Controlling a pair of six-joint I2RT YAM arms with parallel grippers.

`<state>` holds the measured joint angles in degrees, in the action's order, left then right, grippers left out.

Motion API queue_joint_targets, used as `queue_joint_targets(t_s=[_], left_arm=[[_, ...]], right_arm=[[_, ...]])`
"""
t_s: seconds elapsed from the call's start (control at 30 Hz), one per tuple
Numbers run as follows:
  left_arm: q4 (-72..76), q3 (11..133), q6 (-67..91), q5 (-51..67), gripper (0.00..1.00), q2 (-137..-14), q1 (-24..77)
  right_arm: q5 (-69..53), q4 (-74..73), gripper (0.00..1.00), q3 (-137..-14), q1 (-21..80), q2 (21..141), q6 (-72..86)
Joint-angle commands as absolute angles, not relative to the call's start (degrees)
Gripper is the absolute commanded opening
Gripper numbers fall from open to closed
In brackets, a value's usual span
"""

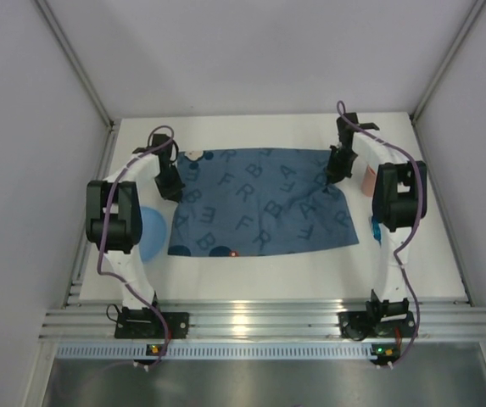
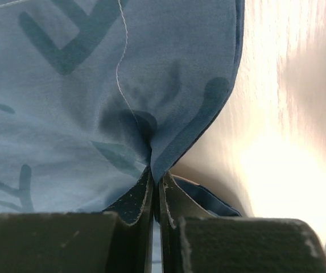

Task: Set the dinner table for one person

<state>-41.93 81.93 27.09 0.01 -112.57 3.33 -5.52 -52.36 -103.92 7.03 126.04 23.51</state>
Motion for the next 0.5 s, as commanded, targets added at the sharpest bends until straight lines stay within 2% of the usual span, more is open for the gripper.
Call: queue_joint_targets(t_s=[0.0, 0.13, 0.17, 0.2, 0.27, 0.3, 0.33, 0.37, 0.4, 0.43, 0.47], left_arm=[[-42.4, 79.5, 27.7, -1.8, 0.00, -107.8, 3.2], [-42.7, 77.8, 27.6, -1.8, 0.00, -105.3, 3.2], [-42.7, 76.8, 27.6, -1.8, 0.00, -104.2, 3.2], [-42.7, 76.4, 27.6, -1.9, 0.00, -103.5, 3.3], [-42.6, 74.7, 27.8, -2.2, 0.00, -101.9, 3.3], [-42.5, 74.1, 27.9, -2.0, 0.00, -101.3, 3.3], [-42.2, 73.6, 27.8, -1.9, 0.00, -100.7, 3.4], [-42.0, 73.2, 27.9, -1.9, 0.07, -100.2, 3.5], [-41.9, 72.9, 27.9, -1.9, 0.20, -99.2, 3.6], [-41.7, 72.8, 28.1, -1.8, 0.40, -98.7, 3.9], [-41.6, 72.9, 28.3, -2.0, 0.68, -98.2, 4.0]], right_arm=[[-2.4, -55.5, 0.00, -102.7, 7.5, 122.8, 22.4], [-0.3, -57.4, 0.04, -100.4, 8.0, 121.9, 22.1], [1.0, -57.5, 0.08, -99.8, 8.0, 121.4, 22.1], [0.7, -56.9, 0.26, -99.1, 8.0, 120.2, 21.5], [0.3, -55.9, 0.51, -97.3, 8.3, 119.0, 21.3], [-1.2, -54.9, 0.68, -96.9, 8.3, 117.7, 20.9], [-1.8, -54.7, 0.76, -96.9, 9.0, 117.1, 21.0], [-1.9, -54.8, 0.79, -97.4, 9.4, 116.5, 21.0], [-2.1, -54.8, 0.84, -98.1, 9.8, 115.2, 20.7], [-2.4, -54.9, 0.86, -99.7, 10.7, 114.4, 20.4], [-2.5, -54.9, 0.86, -100.8, 11.3, 113.7, 20.0]])
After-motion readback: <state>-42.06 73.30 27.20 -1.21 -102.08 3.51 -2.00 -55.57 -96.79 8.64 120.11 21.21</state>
